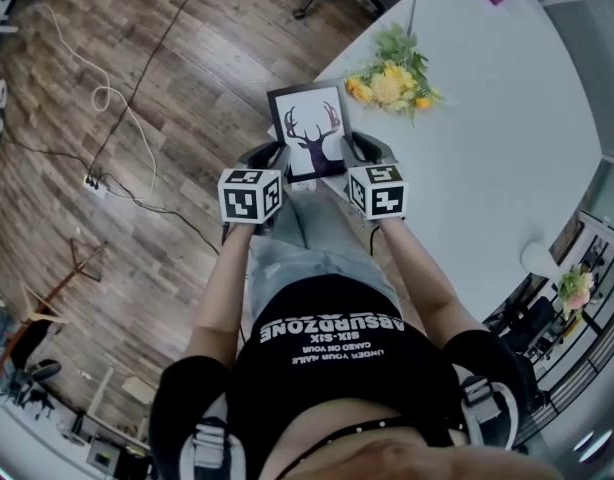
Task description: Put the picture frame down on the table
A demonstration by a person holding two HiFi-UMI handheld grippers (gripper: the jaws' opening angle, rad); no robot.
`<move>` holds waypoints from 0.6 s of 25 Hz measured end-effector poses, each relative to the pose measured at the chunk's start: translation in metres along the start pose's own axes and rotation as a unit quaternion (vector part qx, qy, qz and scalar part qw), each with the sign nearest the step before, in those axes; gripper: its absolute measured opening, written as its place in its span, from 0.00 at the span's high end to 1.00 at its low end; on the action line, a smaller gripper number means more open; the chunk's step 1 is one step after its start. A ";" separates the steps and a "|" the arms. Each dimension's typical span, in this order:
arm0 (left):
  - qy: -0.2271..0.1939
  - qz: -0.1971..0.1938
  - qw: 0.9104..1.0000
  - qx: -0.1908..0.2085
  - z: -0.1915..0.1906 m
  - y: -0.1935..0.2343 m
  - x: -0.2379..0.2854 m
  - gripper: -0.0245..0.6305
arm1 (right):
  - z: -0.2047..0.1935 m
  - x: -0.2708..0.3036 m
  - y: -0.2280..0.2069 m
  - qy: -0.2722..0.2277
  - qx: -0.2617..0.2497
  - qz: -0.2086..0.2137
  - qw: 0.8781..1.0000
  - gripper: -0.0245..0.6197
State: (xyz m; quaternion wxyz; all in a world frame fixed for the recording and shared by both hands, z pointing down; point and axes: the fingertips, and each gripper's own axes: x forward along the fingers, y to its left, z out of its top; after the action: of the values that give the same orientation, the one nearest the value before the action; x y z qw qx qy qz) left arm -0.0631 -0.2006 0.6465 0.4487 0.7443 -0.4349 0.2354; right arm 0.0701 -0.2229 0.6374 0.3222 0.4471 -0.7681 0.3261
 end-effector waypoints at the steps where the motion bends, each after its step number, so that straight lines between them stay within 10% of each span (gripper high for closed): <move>1: 0.002 0.000 1.000 -0.001 -0.001 0.000 0.001 0.82 | -0.001 0.001 -0.001 0.002 0.000 0.000 1.000 0.82; 15: 0.012 0.008 1.000 -0.012 -0.006 0.006 0.013 0.82 | -0.008 0.015 -0.005 0.020 0.005 0.000 1.000 0.82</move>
State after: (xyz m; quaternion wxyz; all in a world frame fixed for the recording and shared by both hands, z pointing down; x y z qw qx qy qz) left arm -0.0619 -0.2028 0.6615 0.4607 0.7326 -0.4381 0.2432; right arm 0.0703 -0.2256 0.6549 0.3354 0.4419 -0.7600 0.3387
